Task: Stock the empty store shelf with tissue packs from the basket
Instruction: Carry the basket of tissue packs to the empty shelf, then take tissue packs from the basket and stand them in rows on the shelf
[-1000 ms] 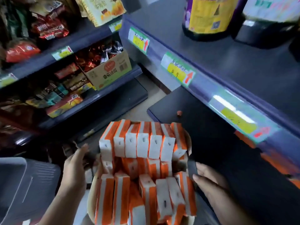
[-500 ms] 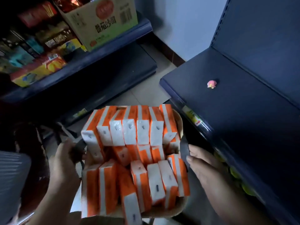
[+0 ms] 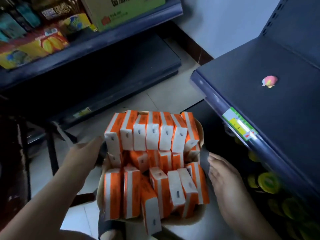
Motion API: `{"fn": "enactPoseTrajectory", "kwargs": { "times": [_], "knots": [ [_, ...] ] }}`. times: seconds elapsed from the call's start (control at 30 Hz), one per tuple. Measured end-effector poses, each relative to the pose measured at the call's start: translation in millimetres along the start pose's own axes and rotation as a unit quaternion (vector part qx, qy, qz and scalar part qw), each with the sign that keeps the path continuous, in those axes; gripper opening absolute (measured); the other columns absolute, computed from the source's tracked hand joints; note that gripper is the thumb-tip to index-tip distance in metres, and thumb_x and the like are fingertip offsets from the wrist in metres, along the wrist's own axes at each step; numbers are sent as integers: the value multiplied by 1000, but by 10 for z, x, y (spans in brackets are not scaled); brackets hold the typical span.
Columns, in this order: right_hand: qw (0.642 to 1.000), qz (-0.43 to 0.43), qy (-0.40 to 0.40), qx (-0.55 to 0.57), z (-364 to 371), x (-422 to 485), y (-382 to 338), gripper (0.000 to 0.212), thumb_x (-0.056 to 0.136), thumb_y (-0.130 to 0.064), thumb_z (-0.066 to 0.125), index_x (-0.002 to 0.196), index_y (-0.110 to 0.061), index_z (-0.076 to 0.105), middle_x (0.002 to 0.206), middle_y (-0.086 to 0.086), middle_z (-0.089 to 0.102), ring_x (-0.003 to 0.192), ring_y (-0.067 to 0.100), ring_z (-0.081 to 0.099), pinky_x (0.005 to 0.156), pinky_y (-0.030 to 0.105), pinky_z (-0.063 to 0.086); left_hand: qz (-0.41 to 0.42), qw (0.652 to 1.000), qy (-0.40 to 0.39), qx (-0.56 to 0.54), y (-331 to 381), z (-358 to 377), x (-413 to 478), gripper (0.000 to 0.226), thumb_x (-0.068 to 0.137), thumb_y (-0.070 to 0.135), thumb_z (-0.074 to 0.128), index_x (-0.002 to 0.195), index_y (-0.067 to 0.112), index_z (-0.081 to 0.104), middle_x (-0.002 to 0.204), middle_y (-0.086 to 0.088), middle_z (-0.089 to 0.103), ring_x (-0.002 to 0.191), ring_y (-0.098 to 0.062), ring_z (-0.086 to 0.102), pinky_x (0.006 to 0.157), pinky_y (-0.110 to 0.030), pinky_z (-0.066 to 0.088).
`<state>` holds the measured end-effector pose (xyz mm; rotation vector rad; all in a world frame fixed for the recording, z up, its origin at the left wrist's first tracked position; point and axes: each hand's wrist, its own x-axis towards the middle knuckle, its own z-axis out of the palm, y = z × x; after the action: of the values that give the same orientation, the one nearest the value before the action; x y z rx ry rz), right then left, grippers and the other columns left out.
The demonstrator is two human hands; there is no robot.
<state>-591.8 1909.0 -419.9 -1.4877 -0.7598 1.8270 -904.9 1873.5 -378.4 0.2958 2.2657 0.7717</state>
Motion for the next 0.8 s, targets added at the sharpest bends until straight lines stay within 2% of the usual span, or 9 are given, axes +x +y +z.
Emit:
{"fn": "enactPoseTrajectory", "kwargs": {
  "times": [0.2, 0.3, 0.37, 0.47, 0.53, 0.6, 0.63, 0.73, 0.8],
  "knots": [
    [999, -5, 36, 15, 260, 442, 351, 18, 98, -30, 62, 111, -26, 74, 107, -1, 79, 95, 11, 75, 80, 33, 53, -60, 990, -37, 119, -388, -35, 290, 41, 92, 38, 61, 85, 1, 76, 74, -18, 76, 80, -35, 71, 83, -45, 57],
    [999, -23, 19, -28, 370, 568, 438, 31, 101, -27, 59, 79, -36, 79, 84, -5, 78, 77, 8, 75, 87, 42, 55, -63, 984, -58, 156, -530, 48, 293, 44, 97, 41, 55, 86, 3, 75, 69, -15, 75, 83, -35, 71, 79, -42, 56],
    [998, -28, 26, -44, 430, 618, 477, 36, 101, -27, 59, 75, -43, 78, 78, -9, 77, 77, 10, 74, 89, 44, 56, -62, 985, -54, 149, -619, 98, 245, 48, 99, 46, 53, 89, 5, 74, 71, -17, 76, 83, -34, 70, 81, -44, 57],
    [997, -52, 21, -59, 486, 596, 450, 16, 86, -42, 67, 94, -33, 77, 100, 3, 77, 102, 28, 74, 99, 54, 56, -93, 987, -66, 112, -634, 149, 119, 52, 98, 52, 55, 95, 4, 73, 80, -24, 76, 86, -37, 70, 90, -49, 58],
    [994, -65, 24, -82, 455, 549, 455, 39, 81, -47, 68, 109, -20, 72, 111, 8, 75, 108, 30, 72, 100, 56, 55, -99, 988, -77, 93, -652, 207, 36, 53, 100, 54, 54, 98, 3, 72, 79, -23, 76, 81, -34, 69, 82, -40, 58],
    [990, -88, 10, -109, 451, 518, 428, 13, 95, -29, 65, 101, -21, 73, 98, -5, 77, 101, 22, 73, 94, 46, 58, -88, 990, -88, 68, -656, 290, -44, 54, 105, 53, 49, 94, 3, 66, 71, -18, 73, 70, -28, 63, 66, -31, 51],
    [989, -94, 6, -119, 417, 554, 434, 14, 99, -20, 63, 106, -25, 74, 96, -16, 76, 100, 12, 72, 92, 36, 56, -81, 991, -94, 58, -655, 329, -83, 50, 107, 52, 47, 94, 6, 62, 72, -15, 68, 68, -25, 60, 61, -28, 50],
    [977, -95, -9, -192, 337, 659, 404, 42, 101, -11, 58, 139, -28, 62, 129, -24, 66, 115, -3, 61, 98, 23, 46, -102, 988, -112, 42, -650, 353, -136, 48, 107, 45, 51, 120, 0, 56, 90, -17, 64, 71, -24, 63, 35, -19, 47],
    [953, -116, -11, -279, 215, 712, 457, 55, 102, -8, 50, 151, -31, 51, 152, -13, 52, 134, 5, 49, 109, 27, 39, -107, 980, -135, 98, -670, 355, -175, 56, 105, 47, 53, 130, -4, 55, 101, -21, 69, 82, -29, 69, 41, -22, 50]
  ]
}}
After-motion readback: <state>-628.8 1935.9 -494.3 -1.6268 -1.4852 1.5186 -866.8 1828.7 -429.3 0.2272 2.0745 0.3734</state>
